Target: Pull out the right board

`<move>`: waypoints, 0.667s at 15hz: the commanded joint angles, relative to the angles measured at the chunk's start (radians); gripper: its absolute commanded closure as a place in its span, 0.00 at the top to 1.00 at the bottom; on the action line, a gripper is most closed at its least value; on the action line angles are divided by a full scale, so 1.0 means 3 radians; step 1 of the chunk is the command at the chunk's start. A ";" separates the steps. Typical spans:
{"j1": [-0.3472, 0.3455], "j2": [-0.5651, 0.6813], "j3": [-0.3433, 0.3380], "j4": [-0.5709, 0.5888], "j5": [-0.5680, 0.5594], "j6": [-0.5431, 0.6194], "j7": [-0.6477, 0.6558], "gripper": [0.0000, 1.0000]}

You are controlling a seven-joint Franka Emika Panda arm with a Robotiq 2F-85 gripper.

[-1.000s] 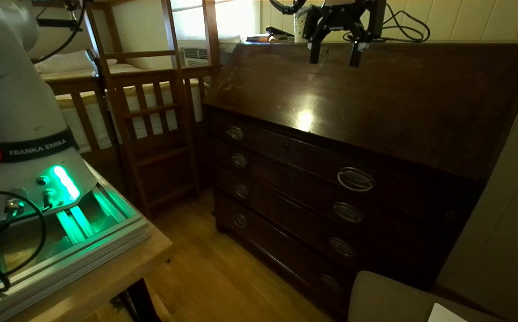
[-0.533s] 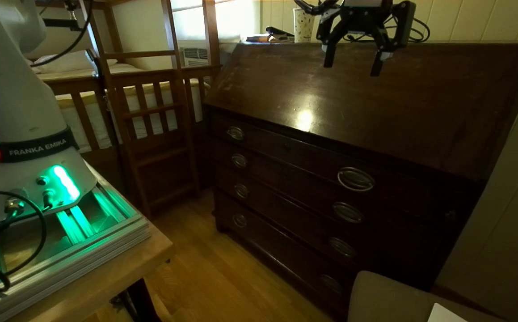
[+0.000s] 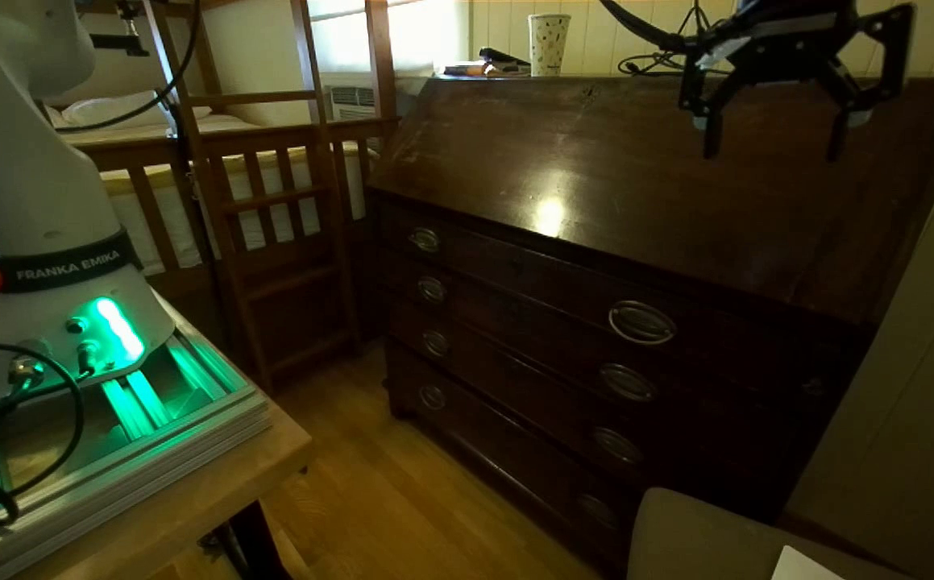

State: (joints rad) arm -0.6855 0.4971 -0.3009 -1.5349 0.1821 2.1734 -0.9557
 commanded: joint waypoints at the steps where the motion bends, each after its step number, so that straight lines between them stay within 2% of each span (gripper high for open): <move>1: -0.0236 0.0400 0.0156 0.0380 0.0013 0.0193 0.0042 1.00; 2: -0.0216 0.0452 0.0109 0.0489 -0.0109 -0.0197 0.0307 1.00; 3: -0.0233 0.0260 0.0190 0.0206 -0.0098 0.0097 0.0128 1.00; 7: -0.0278 0.0413 0.0200 0.0380 -0.0115 -0.0090 0.0270 1.00; 10: -0.0500 0.0497 0.0343 0.0415 0.0084 0.0025 0.0020 1.00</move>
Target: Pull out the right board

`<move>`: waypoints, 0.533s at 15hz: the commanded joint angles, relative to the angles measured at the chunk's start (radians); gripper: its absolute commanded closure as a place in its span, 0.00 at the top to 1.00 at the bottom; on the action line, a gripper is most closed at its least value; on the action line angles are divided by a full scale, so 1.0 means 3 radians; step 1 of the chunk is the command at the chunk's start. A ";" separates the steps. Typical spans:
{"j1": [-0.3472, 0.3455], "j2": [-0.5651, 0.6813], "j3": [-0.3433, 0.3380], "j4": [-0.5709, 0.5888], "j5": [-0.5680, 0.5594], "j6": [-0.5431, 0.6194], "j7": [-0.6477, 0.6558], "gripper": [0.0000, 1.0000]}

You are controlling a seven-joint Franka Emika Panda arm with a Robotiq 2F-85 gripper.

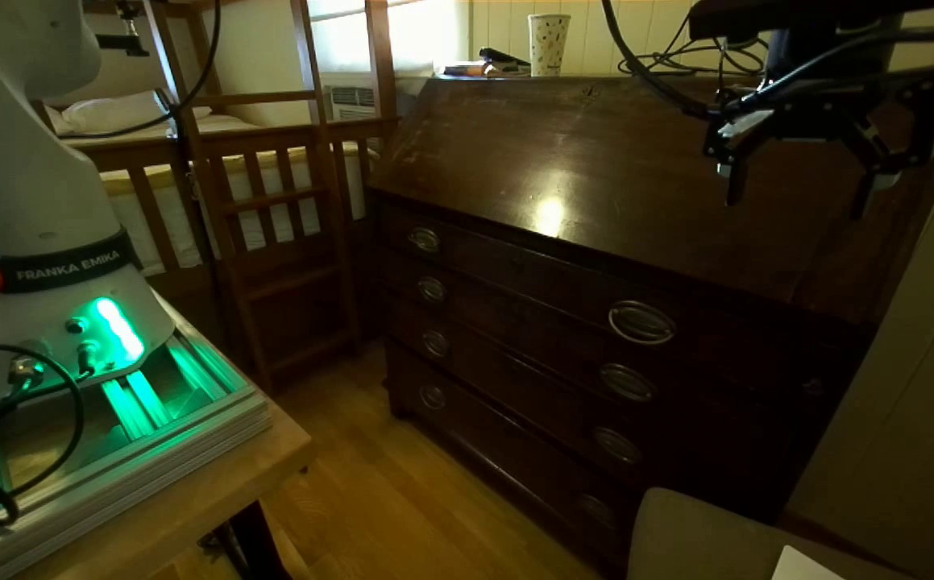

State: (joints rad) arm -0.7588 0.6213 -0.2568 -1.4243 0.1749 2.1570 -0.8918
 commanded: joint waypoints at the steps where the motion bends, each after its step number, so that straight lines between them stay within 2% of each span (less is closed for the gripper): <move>1: -0.0371 0.0157 0.0261 0.0101 0.0172 0.0045 -0.0277 1.00; 4: -0.0702 0.0373 0.0455 0.0284 0.0356 -0.0047 -0.0492 1.00; 8: -0.1006 0.0674 0.0696 0.0461 0.0533 0.0218 -0.0651 1.00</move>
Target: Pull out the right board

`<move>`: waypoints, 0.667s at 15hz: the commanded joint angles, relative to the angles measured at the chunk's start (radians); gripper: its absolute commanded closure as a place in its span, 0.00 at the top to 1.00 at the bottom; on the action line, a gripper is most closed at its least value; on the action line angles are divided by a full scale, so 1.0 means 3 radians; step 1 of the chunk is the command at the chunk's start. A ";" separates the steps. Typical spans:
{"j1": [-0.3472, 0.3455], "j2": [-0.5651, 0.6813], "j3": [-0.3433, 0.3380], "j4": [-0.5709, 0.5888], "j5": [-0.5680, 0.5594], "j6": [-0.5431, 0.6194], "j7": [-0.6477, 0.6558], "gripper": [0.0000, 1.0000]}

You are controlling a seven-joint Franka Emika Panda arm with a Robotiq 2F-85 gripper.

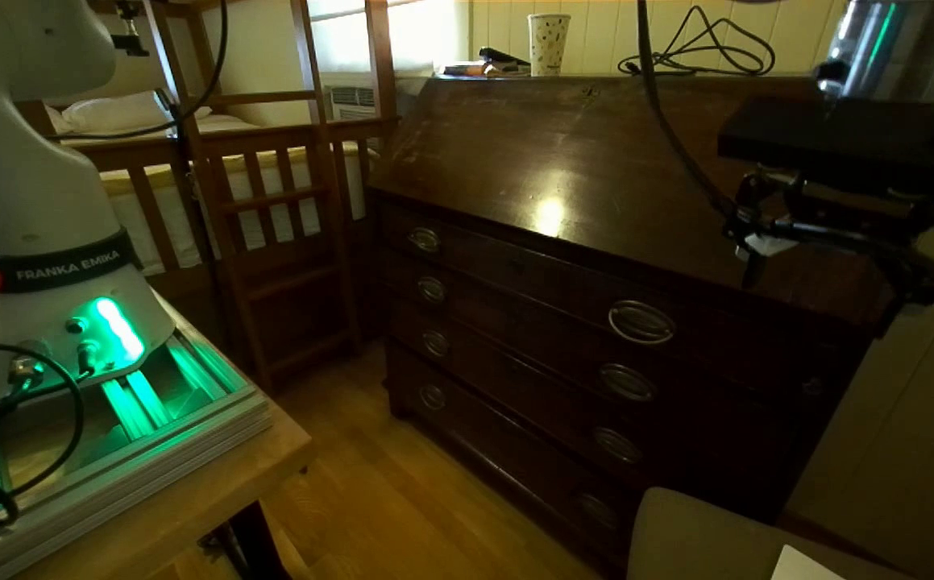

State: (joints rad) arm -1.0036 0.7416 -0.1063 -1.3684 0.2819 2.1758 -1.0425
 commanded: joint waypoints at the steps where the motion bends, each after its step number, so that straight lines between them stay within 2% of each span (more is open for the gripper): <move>1: -0.0230 0.0324 0.0268 0.0270 0.0228 0.0381 -0.0178 1.00; 3: -0.0206 0.0394 0.0279 0.0265 0.0152 0.0636 -0.0014 1.00; 4: -0.0228 0.0282 0.0273 0.0152 0.0056 0.0468 -0.0039 1.00; 6: -0.0185 0.0336 0.0249 0.0143 0.0107 0.0620 -0.0045 1.00; 10: -0.0184 0.0347 0.0255 0.0175 0.0107 0.0633 -0.0034 1.00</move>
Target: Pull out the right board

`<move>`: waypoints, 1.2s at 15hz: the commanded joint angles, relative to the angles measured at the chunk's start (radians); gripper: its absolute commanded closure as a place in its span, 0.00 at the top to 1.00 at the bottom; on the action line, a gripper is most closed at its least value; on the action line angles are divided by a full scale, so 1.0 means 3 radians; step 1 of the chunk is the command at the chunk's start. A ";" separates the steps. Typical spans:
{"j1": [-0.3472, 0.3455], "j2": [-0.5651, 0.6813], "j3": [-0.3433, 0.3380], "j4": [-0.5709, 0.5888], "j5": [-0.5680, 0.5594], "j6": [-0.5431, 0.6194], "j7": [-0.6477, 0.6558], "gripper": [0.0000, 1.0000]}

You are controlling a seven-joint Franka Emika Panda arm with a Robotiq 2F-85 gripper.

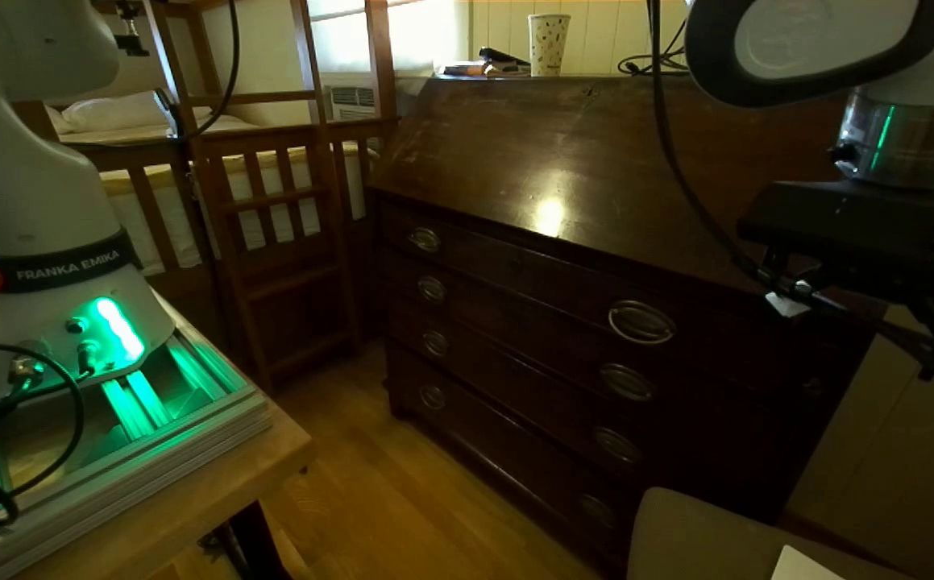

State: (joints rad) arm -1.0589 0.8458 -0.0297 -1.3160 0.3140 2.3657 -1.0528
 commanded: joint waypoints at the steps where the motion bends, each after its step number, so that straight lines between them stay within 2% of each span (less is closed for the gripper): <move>1: 0.0000 0.0000 0.0000 0.0002 0.0000 0.0000 0.0000 1.00; 10: -0.0074 0.0058 0.0046 -0.0072 0.0075 0.0050 -0.0051 1.00; 14: -0.0172 0.0147 0.0140 0.0023 0.0025 0.0001 0.0009 1.00; 18: -0.0218 0.0239 0.0249 0.0037 0.0011 0.0084 -0.0110 1.00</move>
State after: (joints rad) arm -1.1065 0.8842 0.0104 -1.3299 0.3139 2.3663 -1.0572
